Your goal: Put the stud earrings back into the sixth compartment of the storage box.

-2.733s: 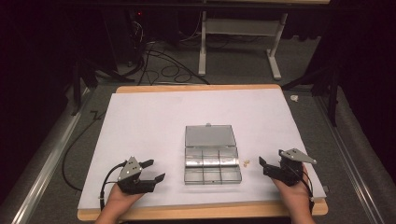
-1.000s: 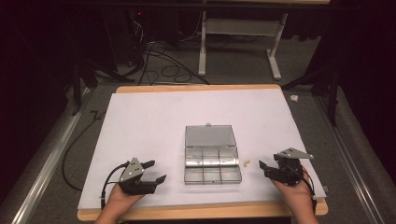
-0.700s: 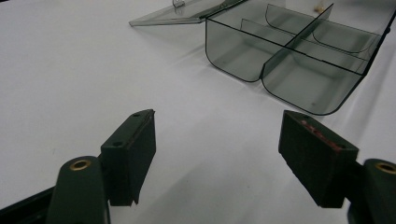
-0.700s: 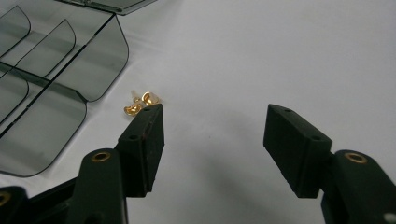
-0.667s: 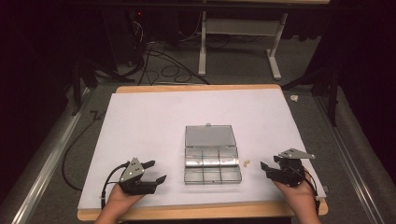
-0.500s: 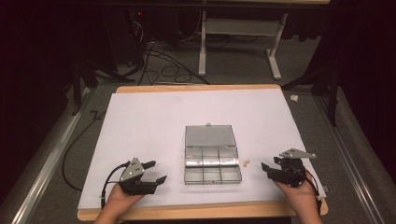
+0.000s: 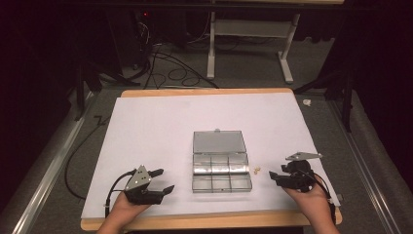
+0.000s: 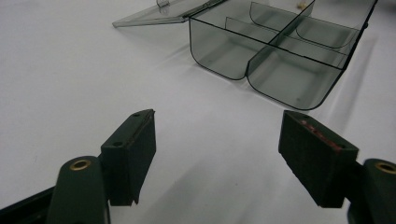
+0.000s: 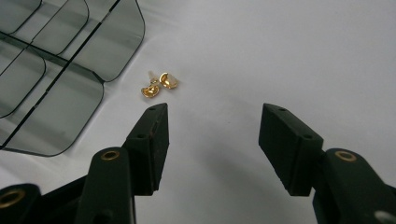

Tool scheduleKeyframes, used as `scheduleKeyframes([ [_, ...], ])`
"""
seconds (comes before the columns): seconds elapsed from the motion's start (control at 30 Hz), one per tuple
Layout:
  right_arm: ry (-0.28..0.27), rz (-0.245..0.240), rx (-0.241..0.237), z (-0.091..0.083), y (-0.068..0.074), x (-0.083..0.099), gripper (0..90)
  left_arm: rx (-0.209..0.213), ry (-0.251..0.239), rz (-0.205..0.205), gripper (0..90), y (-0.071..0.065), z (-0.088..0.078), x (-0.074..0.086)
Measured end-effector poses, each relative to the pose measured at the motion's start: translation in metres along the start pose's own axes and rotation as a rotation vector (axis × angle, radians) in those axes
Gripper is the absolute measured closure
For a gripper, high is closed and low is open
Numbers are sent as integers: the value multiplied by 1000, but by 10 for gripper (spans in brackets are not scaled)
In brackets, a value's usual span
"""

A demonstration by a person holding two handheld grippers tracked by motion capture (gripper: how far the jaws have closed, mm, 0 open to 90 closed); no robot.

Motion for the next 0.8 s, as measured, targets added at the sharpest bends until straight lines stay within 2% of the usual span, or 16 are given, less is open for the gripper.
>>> scheduleKeyframes([
  [0.17,32,-4,-12,-1,0,-4,429,1,1,-3,283,0,0,0],
  [0.3,59,-16,-2,-3,1,-7,422,-1,3,2,283,0,0,0],
  [0.43,98,-3,-20,-3,3,-7,433,1,1,4,283,0,0,0],
  [0.57,133,-24,-13,-3,4,-8,434,4,6,10,283,-1,0,0],
  [0.8,165,-29,-26,-1,9,-10,440,3,12,16,283,-1,1,1],
])
Point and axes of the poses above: each handheld gripper's, and its own axes: z roughly forward along the jaws, x roughly out of its underside, y roughly to its left, the point moved 8 cm from there along z, roughly forward along the jaws, and after that the axes turned 7 degrees about -y, right-handed, at the moved point
